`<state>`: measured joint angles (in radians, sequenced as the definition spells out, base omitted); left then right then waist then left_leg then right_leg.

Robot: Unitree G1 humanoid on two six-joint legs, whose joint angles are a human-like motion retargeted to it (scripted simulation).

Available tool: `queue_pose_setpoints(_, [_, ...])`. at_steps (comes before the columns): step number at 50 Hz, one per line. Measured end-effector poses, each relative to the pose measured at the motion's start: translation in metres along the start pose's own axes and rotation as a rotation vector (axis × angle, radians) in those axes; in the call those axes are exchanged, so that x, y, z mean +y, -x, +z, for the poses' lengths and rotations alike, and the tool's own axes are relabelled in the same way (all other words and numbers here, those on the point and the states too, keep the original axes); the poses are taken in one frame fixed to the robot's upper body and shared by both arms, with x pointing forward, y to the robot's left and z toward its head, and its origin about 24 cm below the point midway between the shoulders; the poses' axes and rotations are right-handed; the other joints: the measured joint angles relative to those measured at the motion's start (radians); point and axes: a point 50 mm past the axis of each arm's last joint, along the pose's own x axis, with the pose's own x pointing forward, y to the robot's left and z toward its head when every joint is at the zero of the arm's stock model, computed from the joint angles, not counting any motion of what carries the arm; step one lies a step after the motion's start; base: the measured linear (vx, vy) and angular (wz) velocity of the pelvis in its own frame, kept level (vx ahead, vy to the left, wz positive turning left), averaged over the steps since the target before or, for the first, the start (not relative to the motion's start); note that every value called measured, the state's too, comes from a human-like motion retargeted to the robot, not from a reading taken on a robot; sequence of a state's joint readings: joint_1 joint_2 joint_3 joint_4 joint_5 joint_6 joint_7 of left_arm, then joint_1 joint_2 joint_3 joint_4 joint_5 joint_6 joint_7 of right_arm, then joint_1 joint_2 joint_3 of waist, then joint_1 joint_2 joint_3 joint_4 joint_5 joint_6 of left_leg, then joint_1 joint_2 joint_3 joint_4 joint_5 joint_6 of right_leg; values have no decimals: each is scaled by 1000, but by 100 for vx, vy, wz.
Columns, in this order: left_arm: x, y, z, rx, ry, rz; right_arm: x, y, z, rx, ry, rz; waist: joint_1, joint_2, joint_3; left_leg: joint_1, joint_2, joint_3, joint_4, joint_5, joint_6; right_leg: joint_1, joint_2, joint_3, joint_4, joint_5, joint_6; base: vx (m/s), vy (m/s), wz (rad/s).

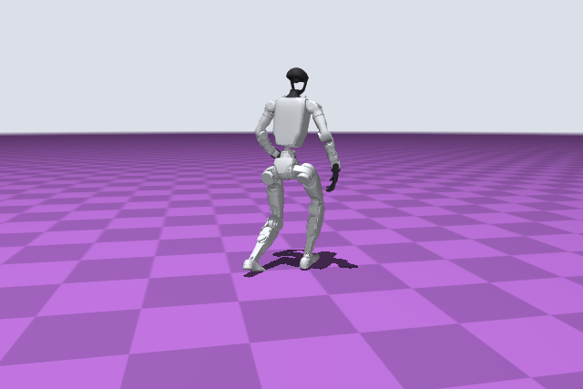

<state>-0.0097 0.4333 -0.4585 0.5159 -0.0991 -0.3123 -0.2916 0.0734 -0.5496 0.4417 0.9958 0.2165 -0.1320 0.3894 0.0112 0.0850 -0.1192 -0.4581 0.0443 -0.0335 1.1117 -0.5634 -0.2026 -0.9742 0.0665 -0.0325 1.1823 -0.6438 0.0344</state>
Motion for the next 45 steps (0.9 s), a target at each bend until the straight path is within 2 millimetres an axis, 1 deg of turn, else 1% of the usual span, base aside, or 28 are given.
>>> queue_pose_setpoints(2, [6,6,-2,2,-2,47,11,-3,3,-35,-7,16,1,-54,-19,-35,-72,1,-23,34,10,30,32,10,23,-22,-22,-51,8,-56])
queue_pose_setpoints(3, [9,10,-4,8,-2,75,14,-4,7,-62,-11,15,5,-81,-25,-47,-100,6,-33,33,21,47,42,13,35,-39,-34,-47,7,-74])
queue_pose_setpoints(5, [16,21,-12,37,4,137,16,-4,20,-135,-16,-7,16,-136,-29,-57,-143,25,-56,-6,57,80,46,16,57,-90,-64,-45,5,-90])
queue_pose_setpoints(7, [18,33,-28,98,31,198,12,-3,40,-235,-13,-53,35,-180,-16,-80,-153,63,-36,-79,103,102,29,2,94,-141,-91,-42,4,-107])
queue_pose_setpoints(9, [22,50,-48,183,60,273,9,1,68,-368,-15,-116,49,-229,3,-56,-153,109,-69,-97,136,146,6,2,106,-170,-112,-28,1,-111])
queue_pose_setpoints(11, [15,68,-70,277,112,328,10,7,95,-505,-33,-163,71,-261,18,-50,-150,137,-64,-69,150,192,-11,3,118,-152,-112,-24,-1,-113])
queue_pose_setpoints(13, [2,85,-88,357,172,364,14,17,121,-645,-58,-186,99,-285,24,-54,-153,140,-58,-7,139,234,-21,4,115,-95,-94,-18,-3,-123])
queue_pose_setpoints(15, [-12,98,-101,409,234,385,21,29,144,-784,-89,-183,131,-299,22,-70,-154,136,-39,49,129,266,-27,2,108,-28,-70,-14,-4,-127])
queue_pose_setpoints(17, [-25,107,-108,441,295,406,29,43,166,-918,-106,-166,166,-303,16,-97,-144,136,8,79,137,291,-31,-8,101,22,-53,-11,-5,-134])
queue_pose_setpoints(20, [-40,115,-112,451,367,444,39,67,197,-1113,-98,-147,217,-299,9,-137,-126,141,109,54,182,318,-39,-17,114,41,-46,-9,-5,-137])
queue_pose_setpoints(22, [-47,116,-110,436,401,472,44,83,216,-1229,-66,-155,241,-292,9,-162,-122,143,199,-12,227,322,-37,-13,151,-21,-64,-9,-6,-125])
queue_pose_setpoints(25, [-47,109,-100,382,406,518,48,101,238,-1345,20,-210,253,-265,19,-191,-108,150,340,-192,312,305,-18,-6,239,-223,-133,-9,-4,-102])
queue_pose_setpoints(27, [-32,91,-83,291,369,562,47,103,249,-1359,73,-300,265,-220,32,-214,-45,158,382,-284,344,269,33,-19,236,-229,-161,-10,-3,-84])
queue_pose_setpoints(28, [-27,83,-73,235,354,566,45,98,246,-1334,70,-329,254,-211,34,-214,-46,162,371,-298,354,263,24,-25,246,-229,-157,0,0,0])
queue_pose_setpoints(30, [-15,70,-50,112,331,556,39,84,229,-1240,28,-371,213,-206,54,-141,-84,163,274,-247,334,328,-19,-24,233,-207,-108,15,-2,92])
queue_pose_setpoints(32, [-9,61,-28,-4,327,524,37,68,203,-1113,-45,-376,168,-225,49,-94,-124,167,101,-3,242,381,-76,-13,137,-22,-13,15,-1,116])
queue_pose_setpoints(33, [-8,59,-19,-50,331,504,37,60,189,-1044,-79,-369,146,-237,33,-90,-141,174,18,153,188,385,-112,-12,89,96,35,10,-1,113])
queue_pose_setpoints(34, [-7,58,-11,-92,333,489,38,54,177,-990,-104,-366,127,-248,17,-95,-156,183,-37,268,148,376,-142,-10,62,178,68,7,-1,113])
queue_pose_setpoints(35, [-5,58,-4,-132,334,476,38,50,165,-943,-123,-364,110,-259,1,-106,-169,193,-78,362,115,361,-168,-7,46,242,93,3,0,107])
queue_pose_setpoints(36, [-2,59,3,-165,329,467,38,49,157,-916,-136,-365,99,-263,-7,-116,-179,200,-90,391,105,346,-179,1,49,267,103,1,0,96])
queue_pose_setpoints(37, [1,60,8,-195,322,460,38,48,150,-896,-147,-367,90,-265,-14,-125,-188,204,-95,408,100,334,-185,9,53,284,109,-1,0,78])
queue_pose_setpoints(38, [5,62,13,-217,313,455,37,49,145,-886,-154,-368,85,-263,-16,-133,-194,204,-89,402,103,326,-183,18,60,287,109,-1,0,61])
queue_pose_setpoints(40, [10,66,18,-239,293,452,35,52,137,-877,-157,-373,80,-250,-17,-141,-200,197,-63,359,124,322,-166,34,68,279,104,-2,0,36])
queue_pose_setpoints(43, [18,73,21,-243,253,464,30,62,135,-898,-141,-393,87,-225,-14,-139,-198,178,-25,284,155,336,-128,52,59,260,94,0,0,0])
queue_pose_setpoints(45, [22,80,18,-223,232,480,26,69,135,-916,-118,-412,99,-212,-10,-131,-196,163,-1,223,178,354,-103,62,52,232,85,0,0,0])
